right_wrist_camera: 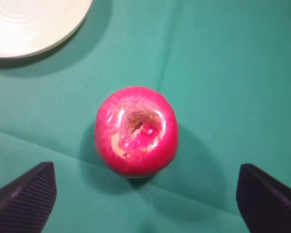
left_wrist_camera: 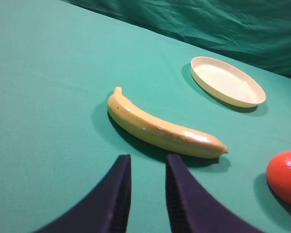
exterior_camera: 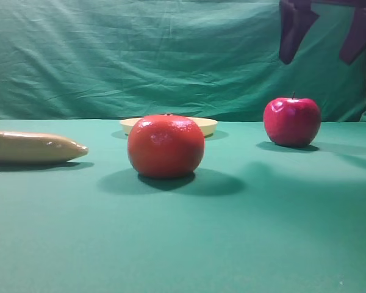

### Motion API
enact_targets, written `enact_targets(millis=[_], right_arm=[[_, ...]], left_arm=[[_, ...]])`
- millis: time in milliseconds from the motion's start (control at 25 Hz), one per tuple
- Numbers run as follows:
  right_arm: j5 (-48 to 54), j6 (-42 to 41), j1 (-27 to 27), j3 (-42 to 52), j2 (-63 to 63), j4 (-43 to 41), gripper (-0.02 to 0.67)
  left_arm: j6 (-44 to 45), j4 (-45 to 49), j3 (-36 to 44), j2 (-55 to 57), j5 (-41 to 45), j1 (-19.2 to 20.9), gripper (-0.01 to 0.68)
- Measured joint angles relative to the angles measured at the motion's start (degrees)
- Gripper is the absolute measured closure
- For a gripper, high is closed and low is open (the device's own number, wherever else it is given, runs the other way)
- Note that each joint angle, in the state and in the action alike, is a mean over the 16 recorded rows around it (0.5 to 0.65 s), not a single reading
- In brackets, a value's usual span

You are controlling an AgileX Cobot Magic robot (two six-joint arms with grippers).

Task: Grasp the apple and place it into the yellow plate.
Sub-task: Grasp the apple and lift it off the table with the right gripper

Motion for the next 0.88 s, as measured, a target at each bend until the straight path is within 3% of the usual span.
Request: enact_targets(millis=[520, 880], right_arm=[[-0.3, -1.7, 1.4, -5.1, 7.5, 0.5, 0.108], [-1.9, -3.1, 5.0, -14.3, 8.4, 1.2, 0.160]], left_arm=[[0.0, 0.0, 0.0, 0.0, 0.0, 0.0, 0.516], [0.0, 0.0, 0.0, 0.0, 0.0, 0.0, 0.516]])
